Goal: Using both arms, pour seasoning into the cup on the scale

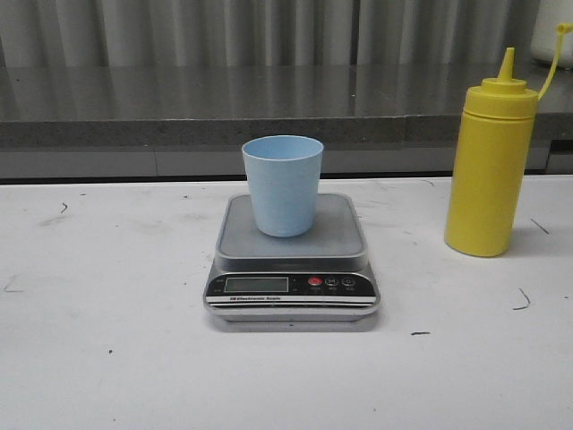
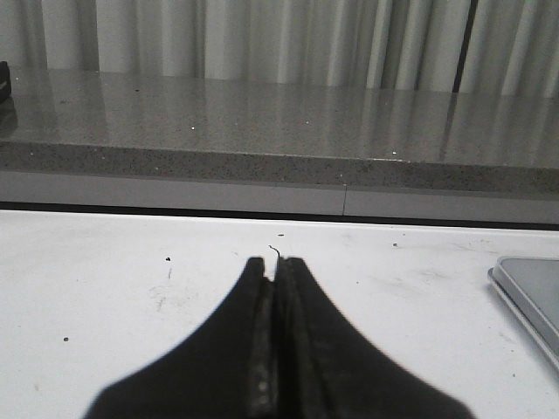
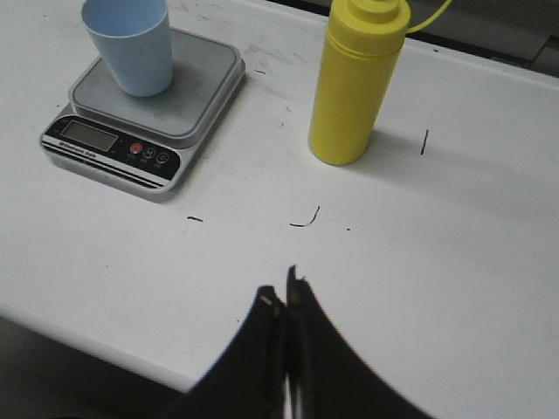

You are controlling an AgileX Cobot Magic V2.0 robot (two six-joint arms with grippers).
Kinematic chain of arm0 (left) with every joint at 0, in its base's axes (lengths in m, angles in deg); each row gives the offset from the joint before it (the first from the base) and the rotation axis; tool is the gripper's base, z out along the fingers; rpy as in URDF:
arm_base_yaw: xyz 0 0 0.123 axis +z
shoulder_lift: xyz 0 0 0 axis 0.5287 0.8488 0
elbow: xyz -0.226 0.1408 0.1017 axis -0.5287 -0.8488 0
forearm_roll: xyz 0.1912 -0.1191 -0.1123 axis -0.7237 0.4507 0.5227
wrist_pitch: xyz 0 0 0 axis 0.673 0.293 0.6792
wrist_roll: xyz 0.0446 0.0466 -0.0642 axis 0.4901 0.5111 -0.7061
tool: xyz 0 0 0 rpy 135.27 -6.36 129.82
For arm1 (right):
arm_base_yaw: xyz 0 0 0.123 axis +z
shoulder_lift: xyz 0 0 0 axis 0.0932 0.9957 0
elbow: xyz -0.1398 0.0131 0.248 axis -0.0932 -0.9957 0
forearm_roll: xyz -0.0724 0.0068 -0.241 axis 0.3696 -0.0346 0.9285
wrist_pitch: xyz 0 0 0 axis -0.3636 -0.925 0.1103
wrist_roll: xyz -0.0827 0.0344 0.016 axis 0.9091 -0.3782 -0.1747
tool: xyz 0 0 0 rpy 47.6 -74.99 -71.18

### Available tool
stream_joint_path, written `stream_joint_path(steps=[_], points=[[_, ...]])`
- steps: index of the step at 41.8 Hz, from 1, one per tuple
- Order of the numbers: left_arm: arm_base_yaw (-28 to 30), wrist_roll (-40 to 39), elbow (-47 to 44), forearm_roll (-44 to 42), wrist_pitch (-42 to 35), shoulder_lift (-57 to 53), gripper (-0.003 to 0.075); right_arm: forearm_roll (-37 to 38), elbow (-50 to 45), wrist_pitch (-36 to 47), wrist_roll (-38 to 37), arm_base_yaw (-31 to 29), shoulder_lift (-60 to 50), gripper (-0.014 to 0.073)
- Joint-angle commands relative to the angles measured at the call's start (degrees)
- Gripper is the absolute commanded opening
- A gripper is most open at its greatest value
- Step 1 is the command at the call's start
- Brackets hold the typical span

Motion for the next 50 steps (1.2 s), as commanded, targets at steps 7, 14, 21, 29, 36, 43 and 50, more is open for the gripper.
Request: stream_joint_path(steps=[7, 14, 21, 29, 36, 43, 50], points=[[-0.02, -0.53, -1.48, 0.45, -5.12, -0.98, -0.0020, 0.84, 1.87, 3.72, 0.40, 0.11, 0.43, -0.0069], [-0.02, -0.53, -1.48, 0.45, -5.12, -0.98, -0.0020, 0.84, 1.87, 3.72, 0.40, 0.11, 0.43, -0.0069], [-0.02, -0.53, -1.48, 0.45, -5.12, -0.98, -0.0020, 0.60, 1.57, 3.90, 0.40, -2.12, -2.20, -0.0069], [-0.02, -0.53, -1.48, 0.45, -5.12, -0.98, -0.0020, -2.56, -6.85, 16.35, 4.84, -8.42, -9.34, -0.0064], [-0.02, -0.53, -1.48, 0.45, -5.12, -0.98, -0.0020, -2.94, -19.32, 31.96, 4.93, -15.54, -15.17, -0.0064], [-0.02, -0.53, -1.48, 0.45, -5.12, -0.98, -0.0020, -2.94, -30.89, 44.13, 4.93, -20.30, -21.21, -0.0067], [-0.02, -0.53, -1.48, 0.45, -5.12, -0.98, -0.0020, -2.94, -40.14, 52.17, 4.88, -22.33, -25.64, -0.0068]])
